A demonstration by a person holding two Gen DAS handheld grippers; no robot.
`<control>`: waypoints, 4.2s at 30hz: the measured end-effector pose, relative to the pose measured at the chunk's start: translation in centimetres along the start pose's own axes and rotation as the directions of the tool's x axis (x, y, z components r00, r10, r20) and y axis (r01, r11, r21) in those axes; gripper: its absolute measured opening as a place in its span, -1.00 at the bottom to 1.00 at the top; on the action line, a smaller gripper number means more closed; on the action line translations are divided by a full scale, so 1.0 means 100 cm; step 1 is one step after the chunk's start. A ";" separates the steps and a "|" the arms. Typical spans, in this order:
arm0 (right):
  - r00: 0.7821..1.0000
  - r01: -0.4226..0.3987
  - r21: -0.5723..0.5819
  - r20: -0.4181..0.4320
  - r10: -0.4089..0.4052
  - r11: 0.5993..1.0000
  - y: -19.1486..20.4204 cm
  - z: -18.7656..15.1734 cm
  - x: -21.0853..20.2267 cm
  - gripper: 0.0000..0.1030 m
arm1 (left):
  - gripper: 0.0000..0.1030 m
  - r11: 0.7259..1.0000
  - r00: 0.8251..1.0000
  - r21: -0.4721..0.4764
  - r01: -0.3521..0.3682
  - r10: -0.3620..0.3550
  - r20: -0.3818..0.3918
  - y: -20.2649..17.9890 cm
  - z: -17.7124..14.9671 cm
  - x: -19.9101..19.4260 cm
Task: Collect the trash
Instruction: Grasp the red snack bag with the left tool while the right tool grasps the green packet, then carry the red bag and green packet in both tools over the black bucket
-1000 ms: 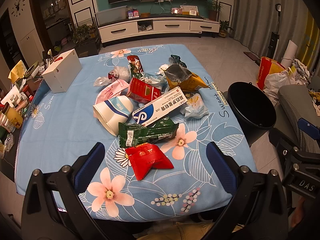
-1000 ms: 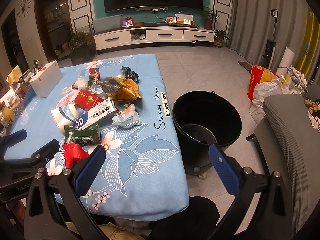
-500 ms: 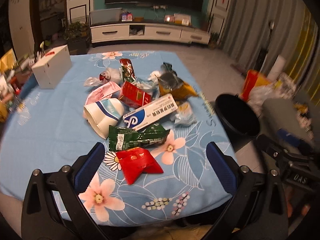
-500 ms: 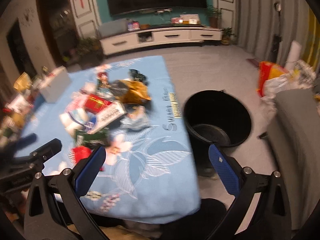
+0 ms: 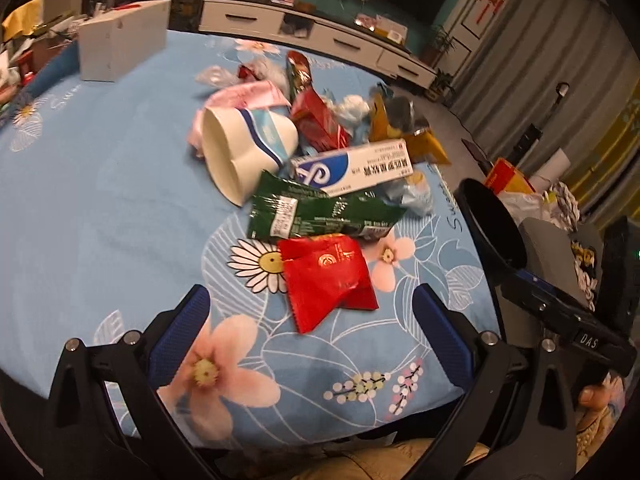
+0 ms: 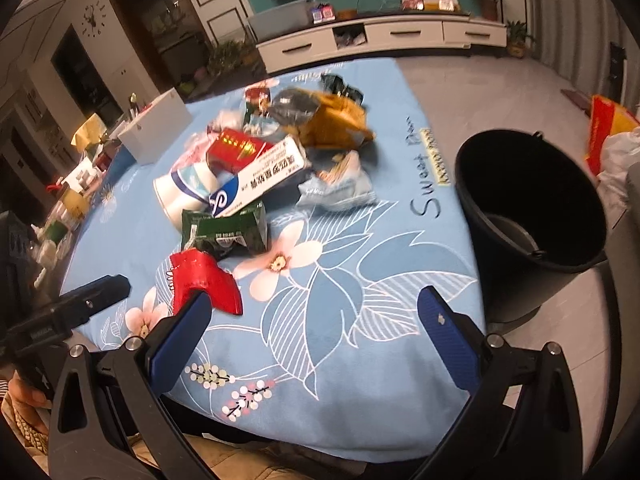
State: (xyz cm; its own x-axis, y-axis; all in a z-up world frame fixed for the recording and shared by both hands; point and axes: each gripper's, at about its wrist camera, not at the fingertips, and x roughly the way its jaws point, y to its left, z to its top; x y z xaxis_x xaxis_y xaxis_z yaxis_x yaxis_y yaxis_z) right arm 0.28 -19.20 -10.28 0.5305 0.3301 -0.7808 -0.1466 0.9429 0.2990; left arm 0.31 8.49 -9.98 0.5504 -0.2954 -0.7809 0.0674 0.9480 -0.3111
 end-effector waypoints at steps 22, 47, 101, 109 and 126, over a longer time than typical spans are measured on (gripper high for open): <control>0.967 -0.224 0.032 -0.114 0.226 0.974 0.019 0.052 0.085 0.90 | -0.49 0.995 0.992 0.080 0.059 -0.049 -0.117 -0.008 0.010 0.067; 0.959 -0.237 0.053 -0.149 0.243 0.970 0.032 0.041 0.103 -0.92 | -0.42 0.998 0.998 -0.014 0.062 -0.062 0.007 0.032 0.014 0.006; 0.955 0.057 0.211 0.273 -0.115 0.976 -0.103 0.035 -0.046 -0.91 | -0.34 0.910 0.998 0.413 0.044 -0.062 0.030 -0.164 0.052 0.037; 0.948 0.091 0.276 0.269 -0.168 0.957 -0.132 0.032 -0.047 -0.91 | -0.34 0.879 0.995 0.470 0.077 -0.097 0.018 -0.199 0.055 0.053; 0.879 0.338 0.379 0.199 -0.433 0.861 -0.197 0.036 -0.033 -0.91 | -0.34 0.817 0.976 0.540 0.203 -0.213 -0.044 -0.285 0.091 0.148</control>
State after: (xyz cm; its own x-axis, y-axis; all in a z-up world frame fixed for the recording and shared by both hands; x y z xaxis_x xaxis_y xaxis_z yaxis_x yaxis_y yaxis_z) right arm 4.46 -39.05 -11.65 0.6963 -0.1265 -0.7065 0.3697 0.9069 0.2020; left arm 14.12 -21.77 -7.70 0.4858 -0.4959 -0.7198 0.6165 0.7782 -0.1200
